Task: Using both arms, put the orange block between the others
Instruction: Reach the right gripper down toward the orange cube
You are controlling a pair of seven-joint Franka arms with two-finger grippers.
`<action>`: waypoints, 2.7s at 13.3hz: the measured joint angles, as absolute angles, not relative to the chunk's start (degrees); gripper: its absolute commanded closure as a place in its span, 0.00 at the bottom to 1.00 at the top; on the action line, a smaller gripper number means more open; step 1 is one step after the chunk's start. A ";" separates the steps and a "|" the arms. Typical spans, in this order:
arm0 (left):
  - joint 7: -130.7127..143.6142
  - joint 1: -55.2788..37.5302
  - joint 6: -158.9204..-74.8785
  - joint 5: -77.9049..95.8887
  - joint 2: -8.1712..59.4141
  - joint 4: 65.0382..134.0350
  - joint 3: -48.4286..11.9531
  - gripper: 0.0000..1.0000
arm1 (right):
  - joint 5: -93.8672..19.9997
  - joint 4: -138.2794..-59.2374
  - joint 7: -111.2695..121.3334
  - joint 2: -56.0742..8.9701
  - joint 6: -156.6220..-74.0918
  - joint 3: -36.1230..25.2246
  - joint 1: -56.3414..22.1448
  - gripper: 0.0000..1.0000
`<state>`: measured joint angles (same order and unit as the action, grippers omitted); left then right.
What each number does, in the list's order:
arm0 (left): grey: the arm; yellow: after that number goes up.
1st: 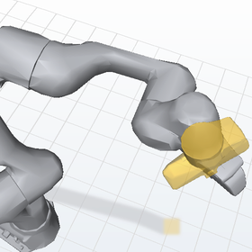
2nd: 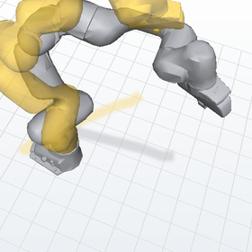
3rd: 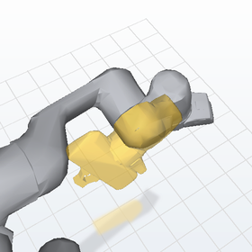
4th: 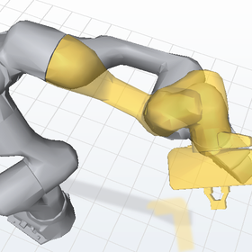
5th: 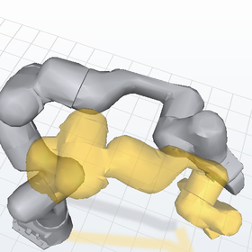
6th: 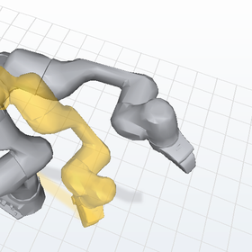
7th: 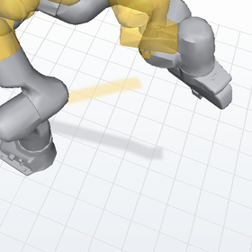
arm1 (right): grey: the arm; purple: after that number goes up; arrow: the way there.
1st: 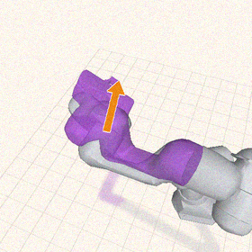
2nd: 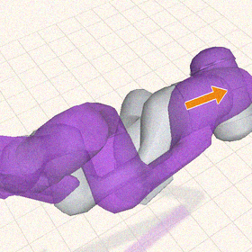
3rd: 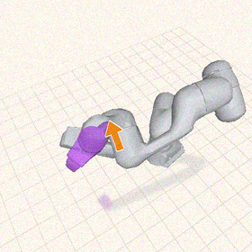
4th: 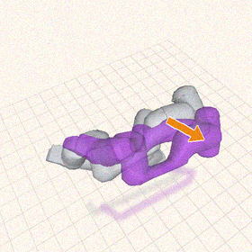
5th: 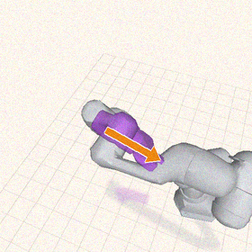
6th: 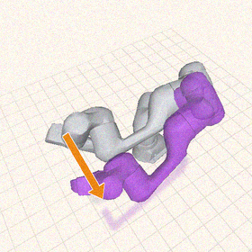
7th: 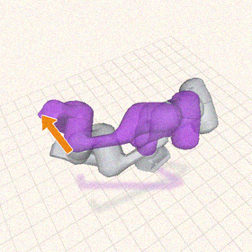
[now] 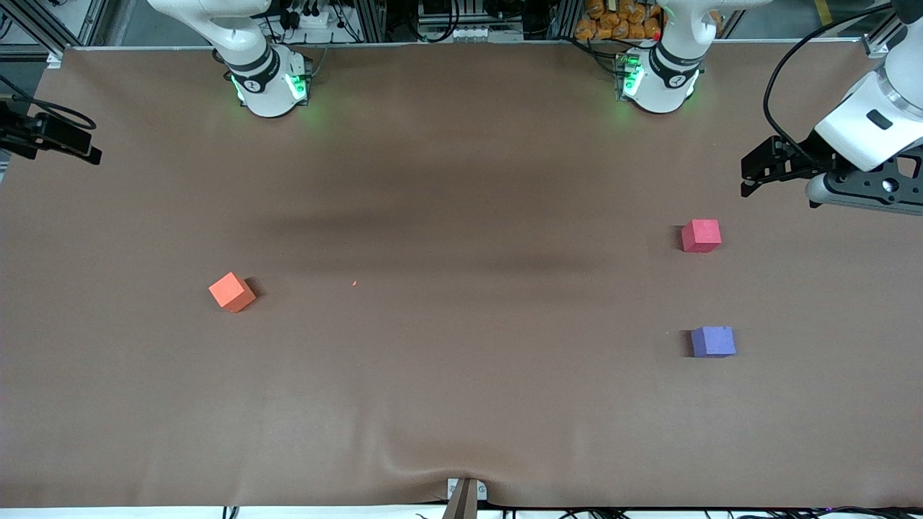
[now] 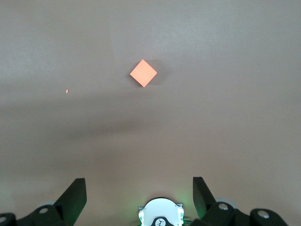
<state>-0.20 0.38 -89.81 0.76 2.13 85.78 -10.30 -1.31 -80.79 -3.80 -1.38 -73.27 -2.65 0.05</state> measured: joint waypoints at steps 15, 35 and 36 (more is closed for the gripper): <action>-0.20 0.43 -89.82 0.76 3.00 85.76 -10.24 0.00 | -1.30 -82.77 -3.80 -3.13 -73.22 -2.46 -0.55 0.00; -0.22 1.29 -89.82 0.76 3.63 85.68 -10.17 0.00 | -0.88 -92.92 6.72 -29.37 -100.16 -2.42 -2.62 0.00; -0.22 1.29 -89.82 0.76 3.64 85.68 -10.17 0.00 | -0.76 -92.98 9.63 -30.01 -101.67 -2.43 -2.75 0.00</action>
<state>-0.22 1.29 -89.82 0.76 3.64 85.68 -10.17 -0.76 -92.98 9.63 -30.01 -101.67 -2.43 -2.75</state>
